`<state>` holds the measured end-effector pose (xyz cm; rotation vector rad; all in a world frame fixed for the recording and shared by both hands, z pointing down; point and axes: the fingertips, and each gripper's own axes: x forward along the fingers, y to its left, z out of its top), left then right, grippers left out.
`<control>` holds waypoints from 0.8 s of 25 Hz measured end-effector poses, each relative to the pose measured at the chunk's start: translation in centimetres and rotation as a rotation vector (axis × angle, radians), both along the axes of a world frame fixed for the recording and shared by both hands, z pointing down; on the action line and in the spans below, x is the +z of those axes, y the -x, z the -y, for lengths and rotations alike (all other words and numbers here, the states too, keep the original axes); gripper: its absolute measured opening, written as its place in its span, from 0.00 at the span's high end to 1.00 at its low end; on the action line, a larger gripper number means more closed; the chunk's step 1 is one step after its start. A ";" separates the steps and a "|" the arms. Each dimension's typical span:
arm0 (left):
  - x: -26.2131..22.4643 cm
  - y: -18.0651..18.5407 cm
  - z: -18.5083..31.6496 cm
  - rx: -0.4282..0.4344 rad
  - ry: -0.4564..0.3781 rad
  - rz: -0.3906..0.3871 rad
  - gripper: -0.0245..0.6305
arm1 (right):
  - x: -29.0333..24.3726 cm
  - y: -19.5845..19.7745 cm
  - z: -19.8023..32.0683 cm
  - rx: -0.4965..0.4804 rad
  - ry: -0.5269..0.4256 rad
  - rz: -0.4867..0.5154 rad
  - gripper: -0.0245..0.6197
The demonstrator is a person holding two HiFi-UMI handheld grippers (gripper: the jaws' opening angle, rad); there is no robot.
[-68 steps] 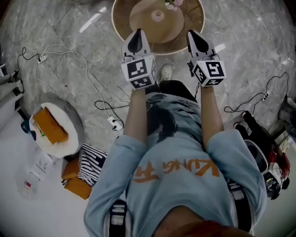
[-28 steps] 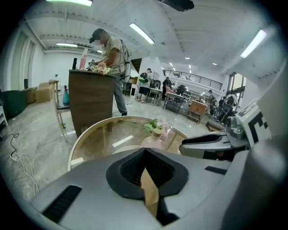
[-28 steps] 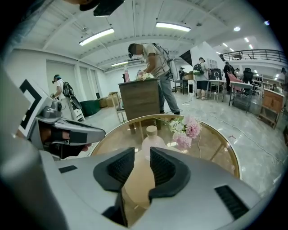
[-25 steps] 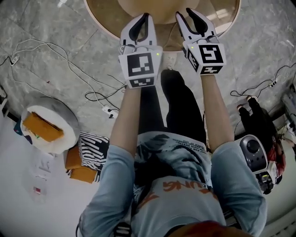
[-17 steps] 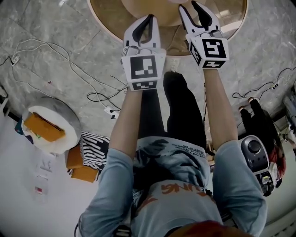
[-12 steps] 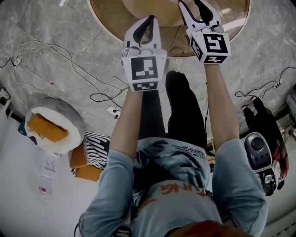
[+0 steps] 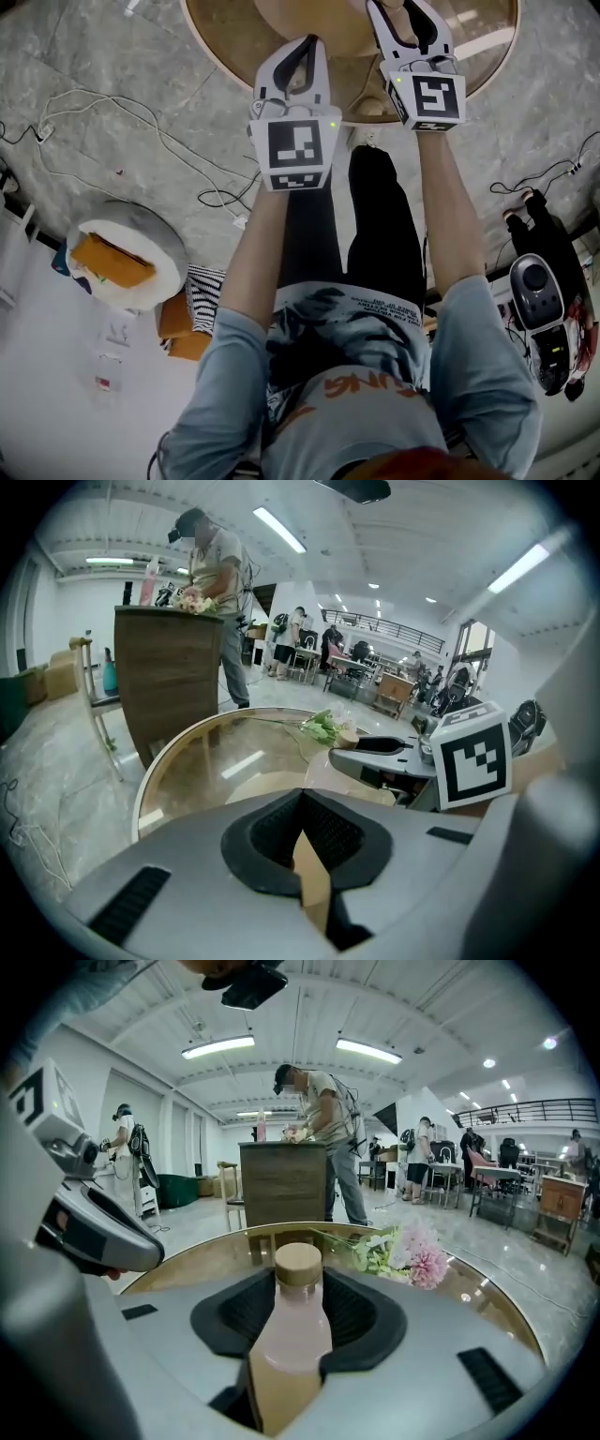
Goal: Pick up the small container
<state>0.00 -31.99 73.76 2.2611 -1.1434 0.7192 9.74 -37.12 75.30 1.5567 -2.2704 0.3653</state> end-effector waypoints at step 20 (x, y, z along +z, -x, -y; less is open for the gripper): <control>-1.6 -0.1 1.5 0.032 -0.004 -0.011 0.93 | -1.2 1.9 3.8 0.010 0.130 -0.036 0.74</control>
